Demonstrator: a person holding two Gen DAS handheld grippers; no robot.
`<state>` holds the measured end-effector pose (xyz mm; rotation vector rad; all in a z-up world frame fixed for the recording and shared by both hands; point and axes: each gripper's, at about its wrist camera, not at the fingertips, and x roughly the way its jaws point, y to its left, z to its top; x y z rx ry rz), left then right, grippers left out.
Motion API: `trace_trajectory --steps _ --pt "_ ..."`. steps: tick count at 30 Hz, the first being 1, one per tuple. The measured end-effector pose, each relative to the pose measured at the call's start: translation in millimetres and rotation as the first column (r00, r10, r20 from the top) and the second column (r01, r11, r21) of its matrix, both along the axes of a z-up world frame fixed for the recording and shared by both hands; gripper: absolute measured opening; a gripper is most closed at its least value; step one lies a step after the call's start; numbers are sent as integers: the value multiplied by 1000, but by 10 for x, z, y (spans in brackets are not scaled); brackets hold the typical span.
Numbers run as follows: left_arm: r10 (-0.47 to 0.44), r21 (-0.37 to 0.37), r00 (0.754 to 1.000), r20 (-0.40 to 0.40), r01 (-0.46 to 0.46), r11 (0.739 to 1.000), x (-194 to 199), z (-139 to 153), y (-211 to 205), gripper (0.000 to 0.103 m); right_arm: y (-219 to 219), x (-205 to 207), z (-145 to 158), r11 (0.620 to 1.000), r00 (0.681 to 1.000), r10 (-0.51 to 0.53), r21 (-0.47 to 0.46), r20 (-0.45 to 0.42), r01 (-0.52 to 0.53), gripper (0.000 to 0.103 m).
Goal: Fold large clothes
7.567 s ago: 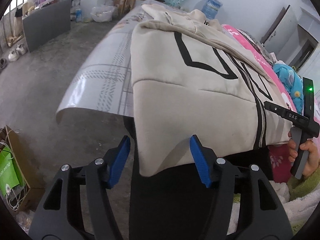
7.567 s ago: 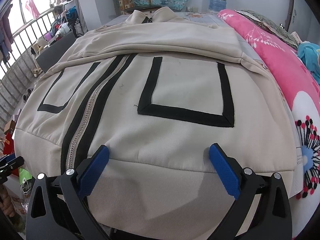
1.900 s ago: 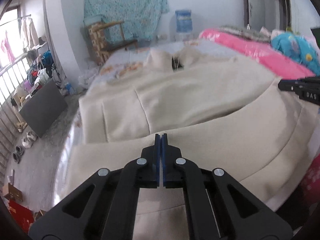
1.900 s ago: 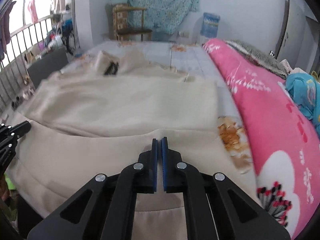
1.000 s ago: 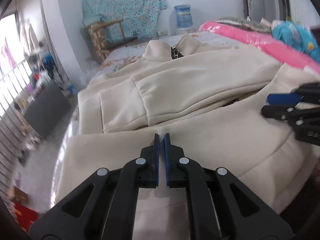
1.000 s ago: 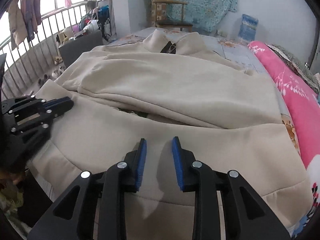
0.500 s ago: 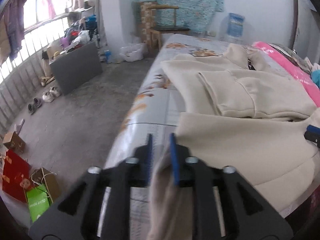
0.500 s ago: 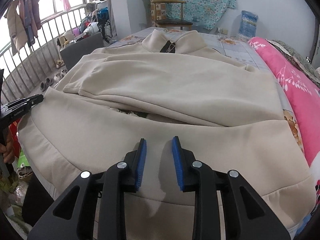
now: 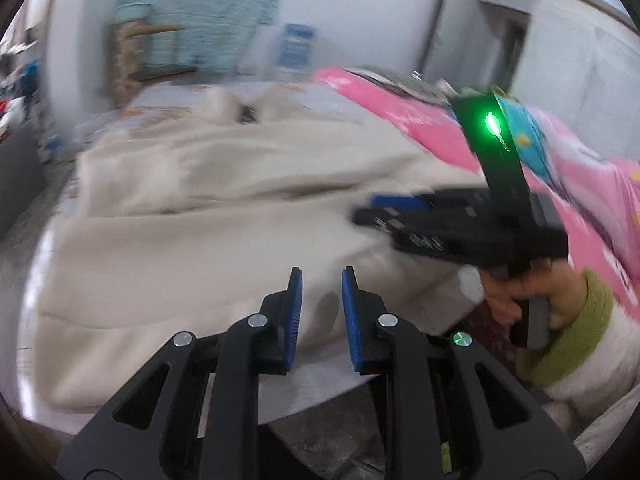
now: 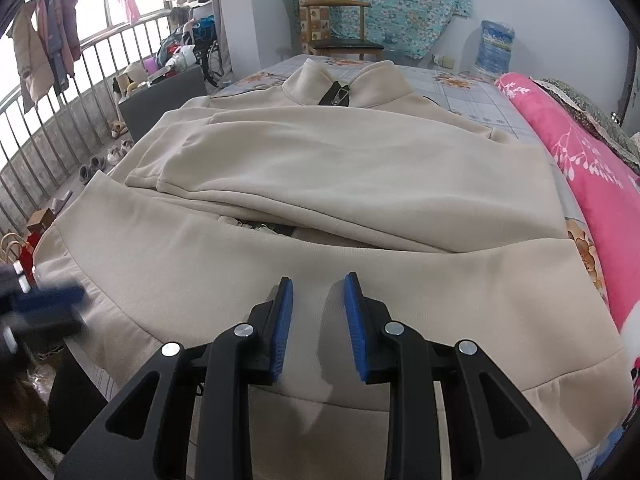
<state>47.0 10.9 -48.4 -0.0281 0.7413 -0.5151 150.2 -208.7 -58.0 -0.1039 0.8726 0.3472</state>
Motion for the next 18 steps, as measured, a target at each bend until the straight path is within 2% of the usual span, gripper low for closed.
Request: trace_trajectory --steps 2,3,6,9,11,12,13,18 --pt "9 28 998 -63 -7 1000 64 -227 -78 22 -13 2 -2 1000 1000 0 9 -2 0 26" --pt "8 18 999 -45 -8 1000 35 -212 -77 22 -20 5 -4 1000 1000 -2 14 -5 2 26" --pt "11 17 998 -62 -10 1000 15 -113 -78 21 -21 3 -4 1000 1000 -4 19 -1 4 26" --pt "-4 5 1000 -7 4 1000 -34 17 -46 22 -8 -6 -12 1000 1000 -8 18 4 8 26" --pt "7 34 1000 -17 -6 999 -10 -37 -47 22 -14 -6 -15 1000 1000 -9 19 3 8 26" --pt "18 56 999 -47 -16 998 53 -120 -44 22 -16 -4 -14 1000 1000 -8 17 1 8 26" --pt "20 44 999 -47 -18 999 70 -170 -32 23 -17 -3 -16 1000 1000 -7 17 0 7 26" --pt "49 51 998 -24 -48 998 -28 -80 169 23 -25 -3 -12 1000 1000 -2 17 0 2 26"
